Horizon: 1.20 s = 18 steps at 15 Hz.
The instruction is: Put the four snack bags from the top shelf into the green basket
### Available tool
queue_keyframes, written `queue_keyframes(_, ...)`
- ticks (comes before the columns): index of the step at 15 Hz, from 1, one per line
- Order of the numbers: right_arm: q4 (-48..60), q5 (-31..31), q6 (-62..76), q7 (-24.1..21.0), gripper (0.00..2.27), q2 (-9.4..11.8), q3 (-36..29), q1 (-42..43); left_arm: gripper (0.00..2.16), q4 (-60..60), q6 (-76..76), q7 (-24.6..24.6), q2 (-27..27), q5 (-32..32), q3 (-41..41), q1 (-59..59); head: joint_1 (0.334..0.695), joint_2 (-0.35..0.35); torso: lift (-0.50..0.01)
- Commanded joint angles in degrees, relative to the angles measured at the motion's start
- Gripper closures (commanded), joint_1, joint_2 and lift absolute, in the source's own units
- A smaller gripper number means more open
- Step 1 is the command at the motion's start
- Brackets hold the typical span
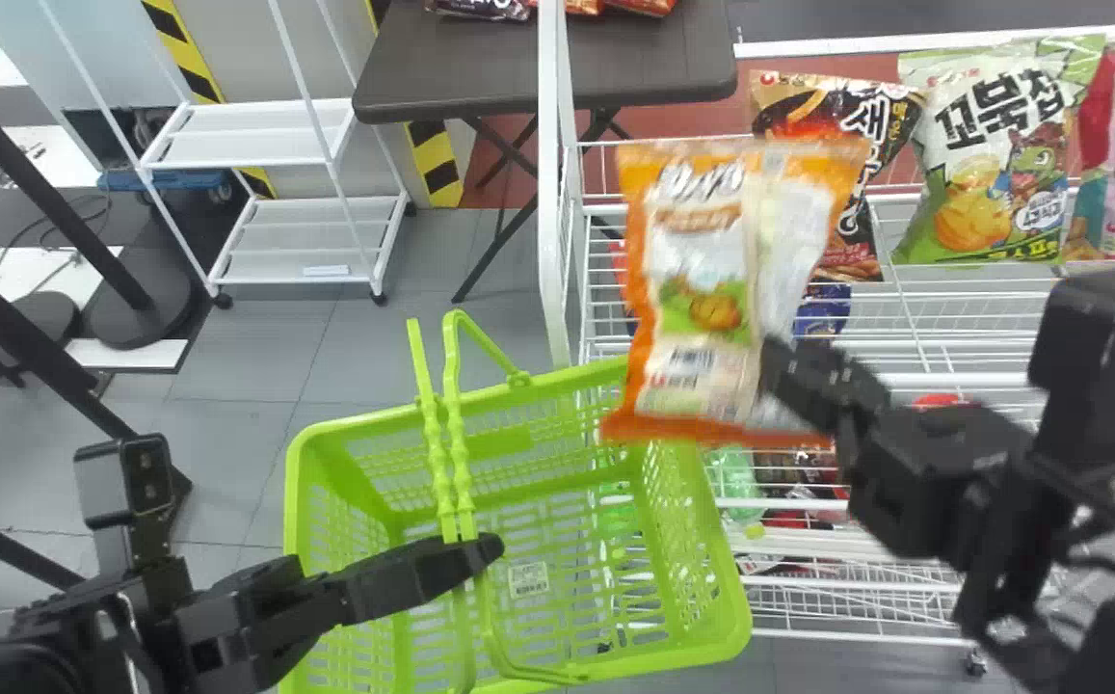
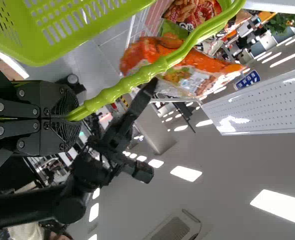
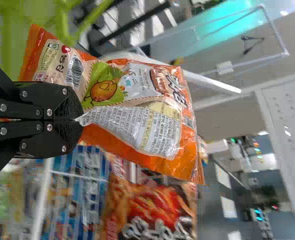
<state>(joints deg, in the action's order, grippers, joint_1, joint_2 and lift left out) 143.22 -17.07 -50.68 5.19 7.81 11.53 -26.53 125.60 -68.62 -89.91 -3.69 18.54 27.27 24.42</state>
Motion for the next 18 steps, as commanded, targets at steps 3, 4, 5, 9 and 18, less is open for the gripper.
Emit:
queue_keyframes(3,-0.5,0.7,-5.5,-0.2,2.25,2.7,9.5,-0.4,2.15,0.4,-0.4,-0.7,0.3,0.0,-0.4,0.2,0.695,0.278,-0.003)
queue_keyframes(4,-2.0,1.2,-5.7,-0.3,2.25,3.0,11.8,0.5,2.15,0.6,-0.6,-0.7,0.3,0.0,-0.5,0.3,0.695,0.302,-0.003)
queue_keyframes(5,-4.7,2.1,-5.7,-0.9,2.25,3.2,14.8,2.4,2.15,0.7,-0.6,-0.7,0.4,0.0,-0.5,0.4,0.695,0.329,-0.003)
queue_keyframes(9,-20.4,2.4,-5.5,-2.9,2.17,2.6,26.5,14.0,2.15,0.9,-0.8,-0.7,0.4,0.0,-1.7,0.5,0.695,0.350,-0.003)
queue_keyframes(18,-11.9,-3.5,-9.6,0.8,0.05,3.5,13.3,11.4,2.15,0.8,-0.8,-0.7,0.4,0.0,-1.9,0.4,0.695,0.350,-0.003)
